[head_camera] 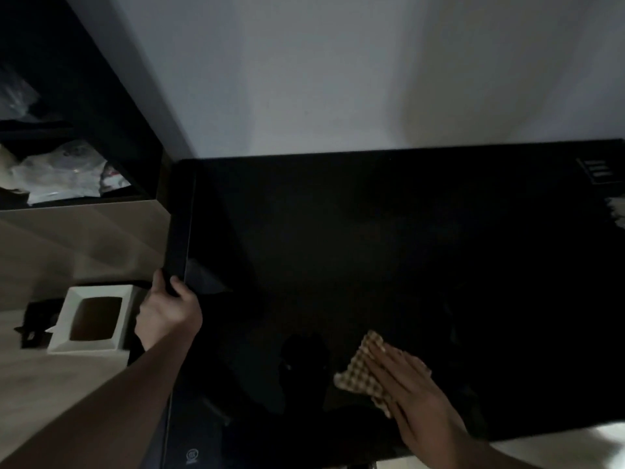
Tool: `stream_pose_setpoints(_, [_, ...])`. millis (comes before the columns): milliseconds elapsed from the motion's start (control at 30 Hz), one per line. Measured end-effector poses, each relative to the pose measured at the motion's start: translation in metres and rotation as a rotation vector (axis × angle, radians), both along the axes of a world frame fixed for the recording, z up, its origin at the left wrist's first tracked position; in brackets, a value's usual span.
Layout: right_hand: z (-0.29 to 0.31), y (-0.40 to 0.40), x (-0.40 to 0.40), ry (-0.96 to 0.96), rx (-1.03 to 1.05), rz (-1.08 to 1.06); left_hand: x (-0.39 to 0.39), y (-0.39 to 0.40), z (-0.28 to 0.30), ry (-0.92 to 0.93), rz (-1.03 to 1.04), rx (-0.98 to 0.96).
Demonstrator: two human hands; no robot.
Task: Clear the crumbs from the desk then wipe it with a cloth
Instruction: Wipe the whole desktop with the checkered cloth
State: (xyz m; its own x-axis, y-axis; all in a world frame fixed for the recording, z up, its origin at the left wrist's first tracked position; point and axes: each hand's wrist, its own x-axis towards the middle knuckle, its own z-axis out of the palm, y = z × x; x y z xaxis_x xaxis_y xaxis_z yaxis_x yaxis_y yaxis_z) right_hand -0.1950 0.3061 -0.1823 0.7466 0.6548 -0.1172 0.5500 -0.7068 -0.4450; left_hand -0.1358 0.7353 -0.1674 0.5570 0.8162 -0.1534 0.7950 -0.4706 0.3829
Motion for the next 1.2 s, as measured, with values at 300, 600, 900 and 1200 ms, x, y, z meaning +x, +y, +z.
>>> stream_pose_setpoints(300, [0.008, 0.018, 0.199, -0.142, 0.193, -0.266, 0.002, 0.001, -0.007, 0.023, 0.015, 0.028])
stream_pose_setpoints(600, [0.003, 0.068, 0.384, -0.063, -0.185, -0.231, 0.002, 0.002, -0.017, 0.0, 0.028, 0.086])
stream_pose_setpoints(900, [-0.019, 0.075, 0.393, -0.049, -0.32, -0.397, 0.003, 0.006, -0.026, 0.013, 0.017, 0.15])
stream_pose_setpoints(1200, [-0.02, 0.011, 0.248, -0.19, -0.178, -0.11, 0.0, -0.001, -0.015, 0.035, 0.034, 0.087])
